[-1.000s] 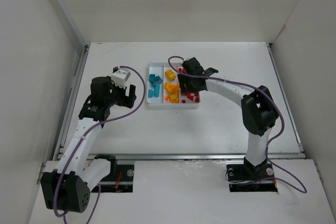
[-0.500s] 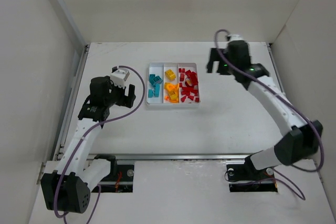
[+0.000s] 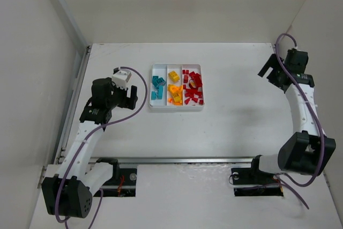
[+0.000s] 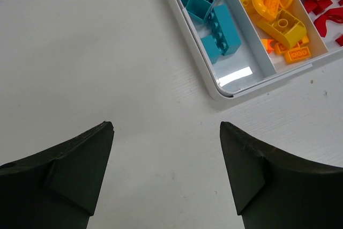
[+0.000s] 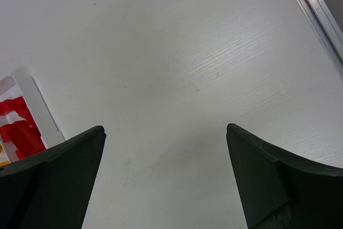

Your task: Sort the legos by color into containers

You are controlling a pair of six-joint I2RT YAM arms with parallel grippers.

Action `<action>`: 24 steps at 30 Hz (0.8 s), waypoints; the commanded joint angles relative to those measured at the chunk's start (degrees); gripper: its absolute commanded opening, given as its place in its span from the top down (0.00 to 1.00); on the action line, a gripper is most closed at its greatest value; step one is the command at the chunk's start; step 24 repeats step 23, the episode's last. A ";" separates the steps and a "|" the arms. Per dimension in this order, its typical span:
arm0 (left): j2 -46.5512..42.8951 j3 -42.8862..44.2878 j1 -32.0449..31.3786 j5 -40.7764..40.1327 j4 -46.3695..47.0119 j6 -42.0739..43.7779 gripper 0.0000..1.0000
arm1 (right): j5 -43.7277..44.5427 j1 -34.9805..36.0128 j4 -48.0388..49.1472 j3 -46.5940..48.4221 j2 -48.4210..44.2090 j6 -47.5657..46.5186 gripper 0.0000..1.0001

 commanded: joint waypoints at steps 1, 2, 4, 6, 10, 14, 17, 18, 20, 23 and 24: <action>-1.24 -0.97 0.17 -0.30 2.45 -0.35 0.22 | -0.57 0.22 -0.83 3.04 -0.98 1.30 0.00; -1.24 -0.97 0.17 -0.30 2.45 -0.34 0.22 | -0.57 0.22 -1.35 3.05 -0.98 1.30 0.00; -1.24 -0.97 0.17 -0.30 2.45 -0.34 0.22 | -0.57 0.22 -0.58 2.53 -2.47 1.30 0.00; -1.24 -0.97 0.17 -0.30 2.45 -0.34 0.22 | -1.71 0.22 1.00 1.65 -3.70 1.30 0.00; -1.24 -0.97 0.17 -0.30 2.45 -0.34 0.22 | -2.33 0.22 2.42 0.06 -6.60 1.30 0.00; -1.24 -0.97 0.17 -0.30 2.45 -0.34 0.22 | -2.33 0.22 2.42 0.06 -6.61 1.30 0.00; -1.24 -0.97 0.17 -0.30 2.45 -0.34 0.22 | -2.33 0.22 2.42 -0.46 -6.61 1.30 0.00; -1.24 -0.97 0.17 -0.30 2.45 -0.34 0.22 | -2.85 0.22 2.42 -0.47 -6.61 1.30 0.00; -1.24 -0.97 0.17 -0.30 2.45 -0.34 0.22 | -4.34 0.22 3.55 -1.08 -7.31 1.30 0.00; -1.24 -0.97 0.17 -0.30 2.45 -0.34 0.22 | -6.63 0.22 5.93 -3.98 -9.85 0.78 0.00; -1.24 -0.97 0.17 -0.30 2.45 -0.34 0.22 | -6.63 0.22 5.93 -3.98 -9.85 0.78 0.00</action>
